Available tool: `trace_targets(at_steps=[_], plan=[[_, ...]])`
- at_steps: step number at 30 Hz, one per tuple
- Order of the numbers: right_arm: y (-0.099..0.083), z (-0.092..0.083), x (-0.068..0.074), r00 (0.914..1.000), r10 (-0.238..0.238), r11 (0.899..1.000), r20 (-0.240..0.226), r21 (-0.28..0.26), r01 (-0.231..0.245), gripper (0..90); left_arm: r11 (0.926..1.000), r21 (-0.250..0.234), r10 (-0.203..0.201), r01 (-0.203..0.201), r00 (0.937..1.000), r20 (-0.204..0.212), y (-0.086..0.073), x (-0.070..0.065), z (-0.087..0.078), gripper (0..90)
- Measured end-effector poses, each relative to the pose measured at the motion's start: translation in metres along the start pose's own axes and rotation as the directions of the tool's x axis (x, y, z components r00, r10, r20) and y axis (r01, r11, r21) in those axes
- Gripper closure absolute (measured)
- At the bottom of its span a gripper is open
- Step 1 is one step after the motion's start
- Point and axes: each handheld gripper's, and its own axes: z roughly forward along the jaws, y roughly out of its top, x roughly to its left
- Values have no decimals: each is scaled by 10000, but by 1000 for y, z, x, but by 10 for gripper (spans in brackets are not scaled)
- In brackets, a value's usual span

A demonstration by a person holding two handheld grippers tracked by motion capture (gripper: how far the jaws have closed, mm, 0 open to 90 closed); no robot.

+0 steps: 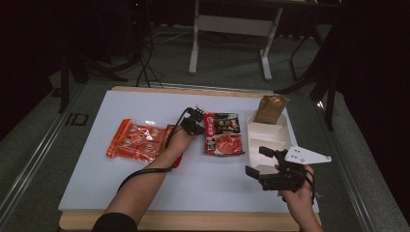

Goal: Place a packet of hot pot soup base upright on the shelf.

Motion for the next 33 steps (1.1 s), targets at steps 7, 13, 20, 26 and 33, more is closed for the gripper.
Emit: trace_targets(at_steps=[7, 13, 20, 26, 33], plan=[[0, 1, 1, 10000, -43, 10000, 3, 44, 43, 121, 9960, -702, -552, 554, 9985, 42, 4, 13, -16, 793], [-2, 3, 1, 10000, -58, 9999, 0, 130, 58, 121, 9882, -1114, -1027, 1048, 9944, 245, 12, 18, -15, 630], [-4, 6, 1, 10000, -80, 9996, -25, 268, 81, 121, 9860, -1044, -1278, 1299, 9914, 272, 24, 20, -1, 580], [-6, 8, 1, 9999, -84, 9993, -112, 356, 88, 121, 9840, -863, -1568, 1557, 9876, -56, 33, 24, 12, 564], [-7, 10, 1, 9998, -91, 9991, -176, 408, 98, 121, 9681, -578, -2426, 2437, 9698, 248, 33, 33, 24, 535]])
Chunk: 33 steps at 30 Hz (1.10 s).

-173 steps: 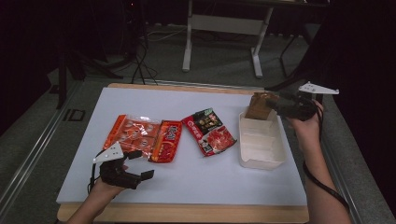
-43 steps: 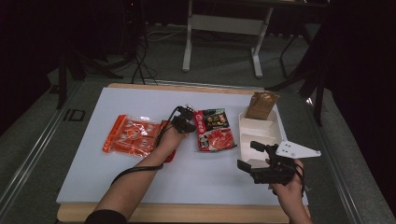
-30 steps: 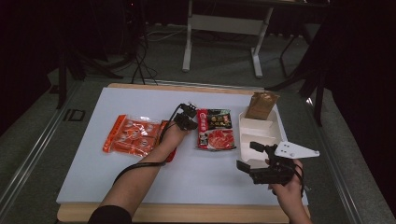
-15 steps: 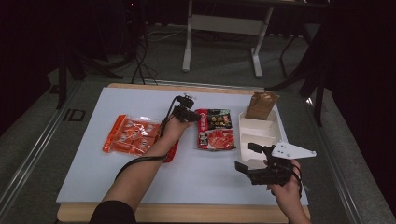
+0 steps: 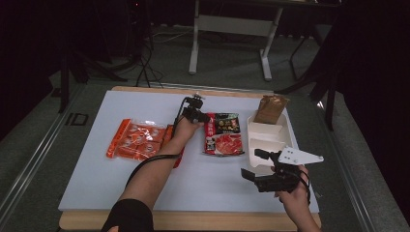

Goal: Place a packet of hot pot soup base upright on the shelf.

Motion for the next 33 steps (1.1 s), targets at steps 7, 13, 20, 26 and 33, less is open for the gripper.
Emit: trace_targets(at_steps=[7, 13, 20, 26, 33], plan=[[-1, 2, -1, 10000, -4, 10000, -1, 70, 4, 121, 9996, -99, -279, 280, 9995, 111, 1, -4, 11, 547], [-2, 4, -1, 10000, -40, 9999, -26, 162, 40, 122, 9997, 249, -83, 81, 9999, 85, 4, -11, 13, 735], [-3, 5, -2, 10000, 1, 9998, -48, 181, 0, 123, 9988, 181, 449, -447, 9989, -106, 8, -22, 7, 871], [-2, 4, -2, 10000, -63, 10000, -10, 47, 63, 132, 9975, -224, 675, -673, 9977, 73, 11, -27, -12, 879], [-2, 2, -3, 9986, -457, 9989, 280, -122, 461, 134, 9925, -1011, 731, -690, 9966, 377, 9, -36, -38, 880]])
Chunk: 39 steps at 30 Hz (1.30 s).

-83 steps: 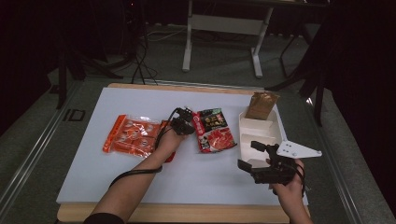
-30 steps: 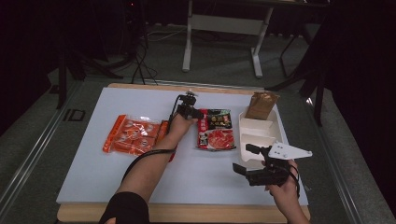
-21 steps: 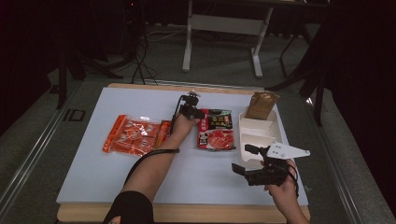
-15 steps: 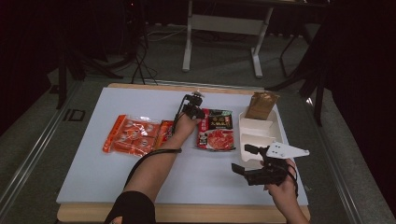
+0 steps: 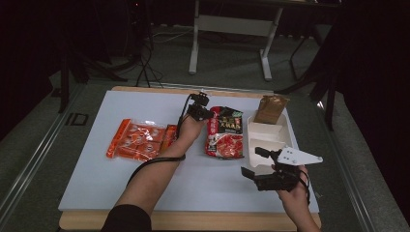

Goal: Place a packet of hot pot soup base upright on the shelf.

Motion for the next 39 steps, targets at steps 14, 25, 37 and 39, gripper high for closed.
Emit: trace_targets(at_steps=[14, 25, 37, 39], plan=[[6, -12, -3, 9989, 159, 9998, 436, -133, -153, 110, 9890, -1309, 706, -694, 9975, 49, -7, -23, -47, 880], [10, -14, -2, 9959, 95, 9997, 894, -223, -75, 118, 9722, -2220, 882, -749, 9948, 503, -11, -27, -80, 882], [17, -14, -6, 9934, -13, 9999, 1150, -103, 25, 152, 9484, -3130, 988, -507, 9852, 1400, -18, -24, -123, 881], [20, -14, -8, 9933, -6, 10000, 1153, -89, 16, 157, 9433, -3289, 1038, -441, 9806, 1664, -21, -26, -129, 881]])
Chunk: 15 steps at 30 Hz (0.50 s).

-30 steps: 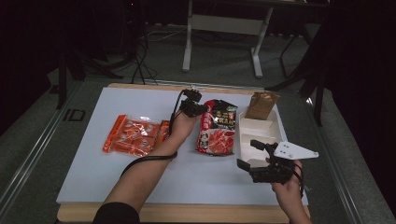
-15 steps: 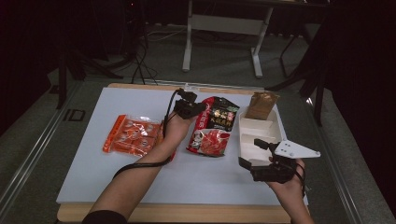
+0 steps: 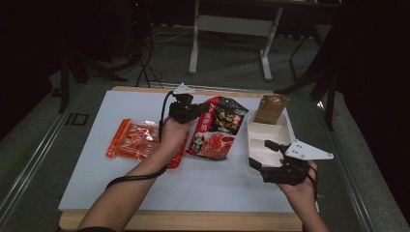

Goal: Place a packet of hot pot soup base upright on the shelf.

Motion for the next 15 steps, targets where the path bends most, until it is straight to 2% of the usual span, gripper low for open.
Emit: trace_targets(at_steps=[5, 6, 8, 11, 15], plan=[[9, 5, -9, 9996, 40, 10000, 270, 33, -41, 172, 9994, -335, -47, 67, 9981, 608, -4, -7, -10, 881], [12, 7, -11, 9995, -7, 10000, 319, 72, 4, 172, 9992, -411, 10, 15, 9981, 614, -5, -9, -11, 881], [17, 10, -15, 9991, 61, 10000, 422, 46, -63, 183, 9984, -562, 70, -20, 9961, 877, -8, -13, -14, 880], [22, 13, -19, 9985, 58, 10000, 537, 13, -59, 183, 9976, -684, 116, -53, 9957, 914, -10, -17, -16, 881], [30, 22, -29, 9977, 319, 9995, 594, -14, -319, 183, 9957, -924, 47, 77, 9911, 1331, -15, -23, -22, 880]])
